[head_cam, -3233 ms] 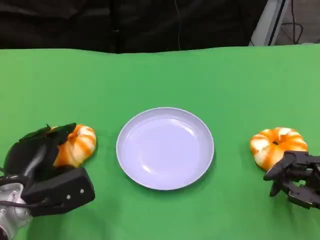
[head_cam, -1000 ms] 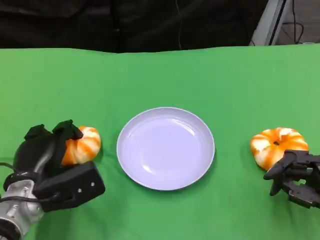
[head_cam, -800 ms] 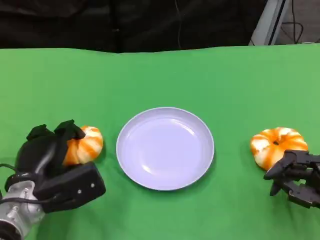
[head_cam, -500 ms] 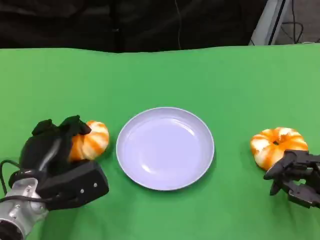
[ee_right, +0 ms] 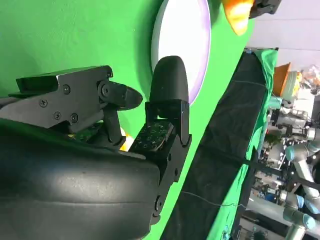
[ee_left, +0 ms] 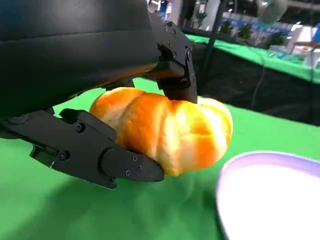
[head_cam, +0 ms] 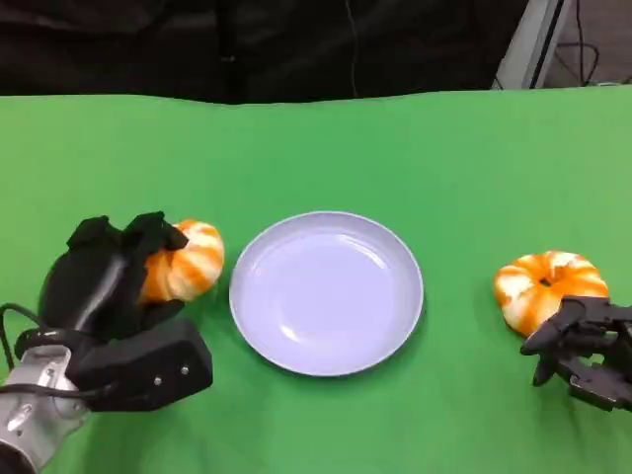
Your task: Grasp the bread from the table and place it into the plate.
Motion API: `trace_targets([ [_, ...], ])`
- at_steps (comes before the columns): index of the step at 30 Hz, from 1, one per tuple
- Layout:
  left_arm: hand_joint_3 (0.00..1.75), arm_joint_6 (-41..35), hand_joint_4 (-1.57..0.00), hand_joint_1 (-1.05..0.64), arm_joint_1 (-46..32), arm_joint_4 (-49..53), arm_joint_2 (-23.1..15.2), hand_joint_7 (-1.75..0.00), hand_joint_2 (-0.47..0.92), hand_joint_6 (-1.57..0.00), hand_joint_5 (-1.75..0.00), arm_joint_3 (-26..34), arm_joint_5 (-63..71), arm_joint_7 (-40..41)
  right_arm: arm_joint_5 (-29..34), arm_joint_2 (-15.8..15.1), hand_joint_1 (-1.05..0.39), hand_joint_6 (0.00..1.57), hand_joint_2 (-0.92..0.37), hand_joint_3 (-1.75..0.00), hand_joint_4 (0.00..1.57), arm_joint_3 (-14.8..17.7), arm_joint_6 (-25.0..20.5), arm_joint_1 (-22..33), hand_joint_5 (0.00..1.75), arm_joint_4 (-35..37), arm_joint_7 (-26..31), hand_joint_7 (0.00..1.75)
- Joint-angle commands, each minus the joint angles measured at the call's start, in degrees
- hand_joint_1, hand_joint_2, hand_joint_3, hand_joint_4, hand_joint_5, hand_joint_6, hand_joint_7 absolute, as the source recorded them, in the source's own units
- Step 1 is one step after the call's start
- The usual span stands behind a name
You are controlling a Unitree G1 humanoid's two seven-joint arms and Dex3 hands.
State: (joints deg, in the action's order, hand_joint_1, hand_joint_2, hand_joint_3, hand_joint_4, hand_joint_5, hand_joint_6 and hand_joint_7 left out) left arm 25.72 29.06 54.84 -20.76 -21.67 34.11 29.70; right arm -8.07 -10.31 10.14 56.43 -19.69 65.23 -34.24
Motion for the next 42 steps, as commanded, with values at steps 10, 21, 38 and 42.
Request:
trace_targets([
  [10, 0.47, -1.61, -0.23, -0.15, -4.93, -14.31, -2.82, -1.36, 0.92, -0.27, -1.62, 2.02, 1.59, -1.83, -0.31, -0.76, 0.06, 0.96, -0.89, -0.52, 0.87, 0.25, 0.04, 0.06, 1.39, 0.24, 0.00, 0.89],
  [21, 0.46, -4.14, -0.23, -0.11, -7.21, -24.83, -1.86, -1.35, 0.92, -0.30, -1.64, 2.51, 2.95, -5.04, -0.65, -0.54, 0.07, 0.96, -0.89, -0.52, 0.87, 0.30, -0.22, 0.08, 1.39, 0.20, -0.33, 0.90],
  [38, 0.43, -4.38, -0.23, -0.12, -4.88, -25.53, 4.16, -1.33, 0.92, -0.33, -1.69, 0.04, 4.72, -7.55, 1.05, -0.54, 0.07, 0.97, -0.89, -0.51, 0.87, -0.30, 0.41, 0.15, 1.37, 0.12, 1.86, 0.89],
  [42, 0.44, -3.53, -0.21, -0.12, -3.75, -23.30, 5.60, -1.37, 0.92, -0.31, -1.73, -0.77, 4.68, -7.55, 1.99, -0.62, 0.07, 0.97, -0.88, -0.52, 0.87, -0.67, 1.15, 0.31, 1.37, 0.12, 3.11, 0.88],
])
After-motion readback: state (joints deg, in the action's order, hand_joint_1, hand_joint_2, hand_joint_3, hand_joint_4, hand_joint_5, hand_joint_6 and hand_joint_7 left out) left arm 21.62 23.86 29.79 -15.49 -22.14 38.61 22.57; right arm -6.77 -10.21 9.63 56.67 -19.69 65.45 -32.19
